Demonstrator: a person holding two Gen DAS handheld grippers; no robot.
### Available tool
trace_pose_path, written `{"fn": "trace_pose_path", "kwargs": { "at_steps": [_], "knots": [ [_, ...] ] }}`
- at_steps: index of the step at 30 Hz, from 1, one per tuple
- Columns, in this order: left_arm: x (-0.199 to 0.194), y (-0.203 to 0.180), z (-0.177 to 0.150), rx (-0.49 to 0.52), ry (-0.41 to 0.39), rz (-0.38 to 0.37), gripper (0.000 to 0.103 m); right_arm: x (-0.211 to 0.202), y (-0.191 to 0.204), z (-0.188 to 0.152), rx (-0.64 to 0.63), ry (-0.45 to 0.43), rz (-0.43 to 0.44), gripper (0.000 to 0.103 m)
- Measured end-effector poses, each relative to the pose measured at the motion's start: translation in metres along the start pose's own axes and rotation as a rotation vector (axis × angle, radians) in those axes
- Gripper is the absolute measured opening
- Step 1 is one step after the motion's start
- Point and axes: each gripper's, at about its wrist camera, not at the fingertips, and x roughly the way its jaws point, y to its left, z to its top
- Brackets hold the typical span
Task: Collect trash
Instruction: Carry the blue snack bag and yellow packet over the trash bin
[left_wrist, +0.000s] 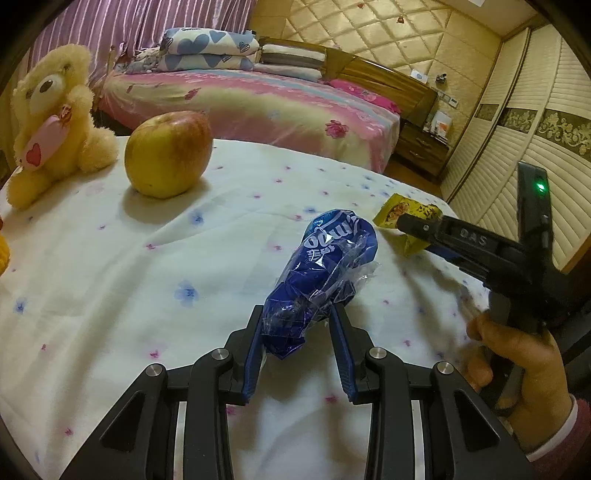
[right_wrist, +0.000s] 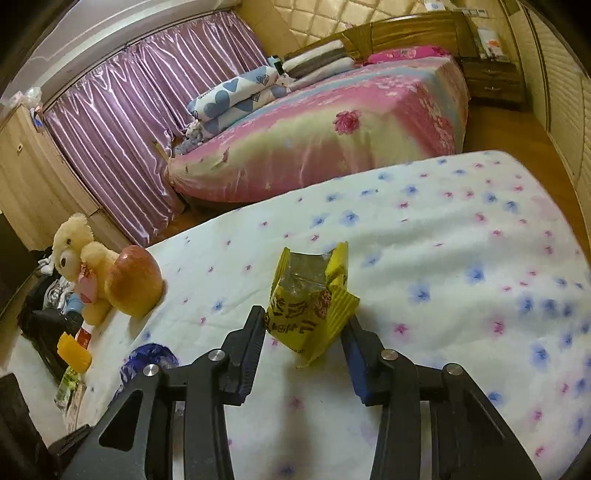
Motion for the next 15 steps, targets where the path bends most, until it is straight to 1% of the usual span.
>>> {"fn": "trace_pose_path", "kwargs": {
  "at_steps": [3, 8, 15],
  "knots": [
    [-0.001, -0.007, -0.001, 0.003, 0.0, -0.018, 0.033, -0.015, -0.002, -0.004, -0.004, -0.006, 0.017, 0.04],
    [-0.002, -0.027, -0.009, 0.027, 0.005, -0.051, 0.033, -0.054, -0.014, -0.022, 0.016, -0.031, 0.035, 0.04],
    [0.001, -0.057, -0.021, 0.065, 0.029, -0.098, 0.033, -0.1, -0.037, -0.05, 0.032, -0.05, 0.008, 0.04]
  ]
}}
